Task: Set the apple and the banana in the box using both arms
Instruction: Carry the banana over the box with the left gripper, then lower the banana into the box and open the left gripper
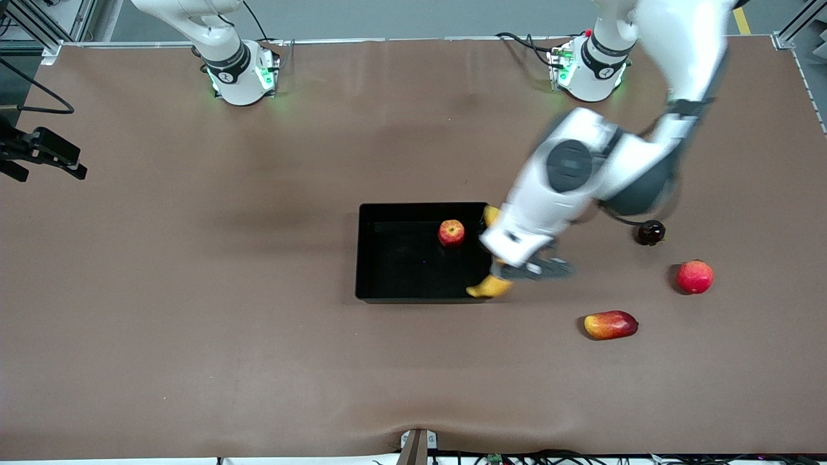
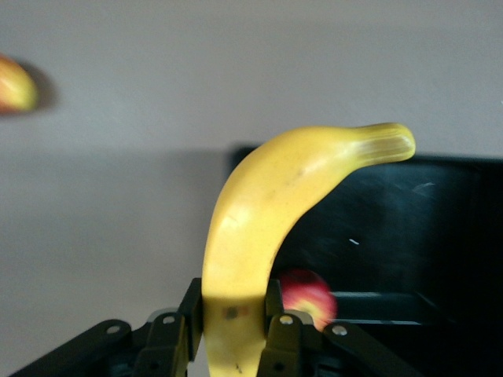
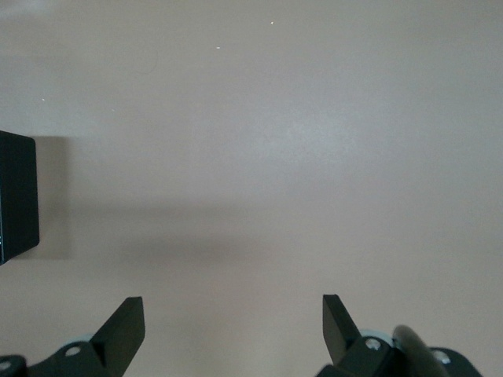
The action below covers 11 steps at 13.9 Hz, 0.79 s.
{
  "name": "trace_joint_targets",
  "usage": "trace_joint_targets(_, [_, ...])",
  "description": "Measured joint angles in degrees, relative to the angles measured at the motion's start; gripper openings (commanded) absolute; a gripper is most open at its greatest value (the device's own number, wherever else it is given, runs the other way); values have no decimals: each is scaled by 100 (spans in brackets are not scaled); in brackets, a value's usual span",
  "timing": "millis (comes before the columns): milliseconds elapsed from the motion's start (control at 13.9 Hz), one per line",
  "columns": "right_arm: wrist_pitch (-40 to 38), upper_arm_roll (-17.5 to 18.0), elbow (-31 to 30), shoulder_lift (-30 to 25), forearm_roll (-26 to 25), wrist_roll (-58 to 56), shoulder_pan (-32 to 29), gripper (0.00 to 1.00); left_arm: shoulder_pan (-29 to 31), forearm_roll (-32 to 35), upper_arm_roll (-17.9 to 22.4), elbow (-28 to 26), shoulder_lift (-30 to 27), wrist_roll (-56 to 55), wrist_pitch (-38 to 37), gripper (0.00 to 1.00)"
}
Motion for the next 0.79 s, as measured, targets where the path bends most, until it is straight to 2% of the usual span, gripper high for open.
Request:
trace_joint_targets(216, [0,1,0,0,0,0,1,100,-875,2,224,324,525,-972,182,0])
trace_joint_targets(504, [0,1,0,0,0,0,0,100,-2009,2,1082,563,1037,-1491,682,0])
trace_joint_targets(792, [0,1,0,0,0,0,0,100,-2363,2,1276,633,1390,-1692,914,0])
